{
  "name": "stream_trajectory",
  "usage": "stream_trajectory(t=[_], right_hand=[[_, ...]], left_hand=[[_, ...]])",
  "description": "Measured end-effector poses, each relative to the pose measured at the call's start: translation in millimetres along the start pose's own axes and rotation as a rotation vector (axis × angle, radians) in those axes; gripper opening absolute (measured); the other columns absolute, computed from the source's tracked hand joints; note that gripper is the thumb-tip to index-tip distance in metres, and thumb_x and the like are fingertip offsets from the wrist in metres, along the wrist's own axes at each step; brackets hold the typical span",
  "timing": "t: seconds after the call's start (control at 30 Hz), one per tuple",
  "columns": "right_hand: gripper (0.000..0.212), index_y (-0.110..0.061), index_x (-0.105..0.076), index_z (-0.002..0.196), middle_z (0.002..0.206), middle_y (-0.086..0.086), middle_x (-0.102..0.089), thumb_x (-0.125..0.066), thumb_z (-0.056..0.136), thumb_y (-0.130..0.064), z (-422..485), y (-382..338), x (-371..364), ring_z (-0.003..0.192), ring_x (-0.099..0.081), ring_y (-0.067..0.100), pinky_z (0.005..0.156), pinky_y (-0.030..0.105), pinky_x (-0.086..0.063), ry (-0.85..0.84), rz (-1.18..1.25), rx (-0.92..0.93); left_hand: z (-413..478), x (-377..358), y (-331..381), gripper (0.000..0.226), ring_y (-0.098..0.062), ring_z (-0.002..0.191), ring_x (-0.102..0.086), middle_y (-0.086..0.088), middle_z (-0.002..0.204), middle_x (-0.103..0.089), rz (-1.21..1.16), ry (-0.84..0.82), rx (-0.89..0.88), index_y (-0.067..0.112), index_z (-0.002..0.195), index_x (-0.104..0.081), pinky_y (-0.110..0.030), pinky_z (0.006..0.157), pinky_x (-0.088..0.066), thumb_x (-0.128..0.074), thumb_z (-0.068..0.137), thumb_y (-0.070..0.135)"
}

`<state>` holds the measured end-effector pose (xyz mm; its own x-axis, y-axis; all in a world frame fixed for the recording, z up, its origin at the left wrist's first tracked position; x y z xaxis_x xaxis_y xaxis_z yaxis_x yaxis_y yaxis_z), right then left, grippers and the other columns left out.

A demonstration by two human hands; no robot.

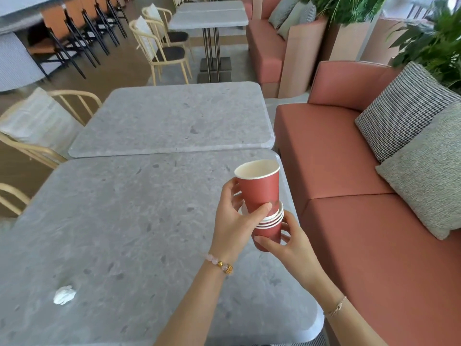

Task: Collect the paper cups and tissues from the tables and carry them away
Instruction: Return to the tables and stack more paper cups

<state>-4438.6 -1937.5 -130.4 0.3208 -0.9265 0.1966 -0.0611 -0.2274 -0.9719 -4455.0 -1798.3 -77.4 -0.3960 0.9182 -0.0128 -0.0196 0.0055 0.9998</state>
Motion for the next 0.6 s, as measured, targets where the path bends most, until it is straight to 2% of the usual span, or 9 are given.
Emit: stream_trajectory(t=[0.07,0.1,0.23,0.33,0.43,0.6], right_hand=[[0.059,-0.028,-0.050,0.124,0.113,-0.008,-0.062,-0.079,0.073,-0.015,1,-2,1,0.103,-0.059,0.005,0.073,0.009,-0.048,0.009,0.000,0.004],[0.060,-0.028,-0.050,0.125,0.114,-0.008,-0.062,-0.079,0.073,-0.016,1,-2,1,0.103,-0.059,0.005,0.074,0.010,-0.048,0.012,-0.005,0.006],[0.063,-0.030,-0.049,0.127,0.115,-0.009,-0.062,-0.080,0.073,-0.018,0,-4,3,0.104,-0.059,0.004,0.075,0.008,-0.047,0.027,-0.003,0.014],[0.064,-0.028,-0.049,0.128,0.116,-0.008,-0.062,-0.080,0.073,-0.018,1,-4,3,0.104,-0.058,0.004,0.075,0.008,-0.047,0.030,0.008,0.017],[0.061,-0.028,-0.050,0.125,0.116,-0.009,-0.062,-0.080,0.073,-0.017,2,-4,3,0.105,-0.058,0.003,0.079,0.012,-0.048,0.044,0.029,0.019],[0.063,-0.025,-0.050,0.127,0.117,-0.006,-0.062,-0.080,0.073,-0.016,4,-6,6,0.105,-0.059,0.006,0.089,0.021,-0.048,0.064,0.045,0.033]], left_hand=[[-2,-1,-2,0.062,0.006,0.105,-0.056,0.014,0.115,-0.061,0.045,-0.004,-0.013,0.033,0.114,-0.051,-0.003,0.082,-0.040,-0.078,0.059,0.027],[-2,-1,-3,0.061,0.008,0.106,-0.054,0.016,0.115,-0.061,0.063,-0.008,-0.017,0.034,0.114,-0.051,-0.005,0.086,-0.038,-0.078,0.059,0.028],[-3,-1,-9,0.066,0.008,0.111,-0.051,0.017,0.119,-0.058,0.077,-0.038,0.005,0.031,0.120,-0.049,-0.025,0.102,-0.037,-0.077,0.060,0.028],[-6,0,-12,0.064,0.010,0.114,-0.049,0.019,0.122,-0.055,0.071,-0.060,0.010,0.037,0.118,-0.047,-0.026,0.102,-0.039,-0.076,0.062,0.027],[-7,3,-14,0.063,0.009,0.116,-0.048,0.023,0.122,-0.055,0.052,-0.076,0.005,0.039,0.117,-0.048,-0.029,0.102,-0.040,-0.076,0.063,0.024],[-7,9,-11,0.065,0.006,0.120,-0.046,0.018,0.127,-0.054,0.062,-0.104,-0.023,0.037,0.122,-0.045,-0.035,0.106,-0.038,-0.076,0.066,0.026]])
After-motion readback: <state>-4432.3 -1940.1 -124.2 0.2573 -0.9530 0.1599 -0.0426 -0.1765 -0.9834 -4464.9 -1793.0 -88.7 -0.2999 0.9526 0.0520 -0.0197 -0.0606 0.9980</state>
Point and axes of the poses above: each hand's wrist, its own z-axis towards the middle knuckle, its own x-axis out of the back of the hand, y = z × x, the point moved 4 cm from there along z, towards the middle knuckle
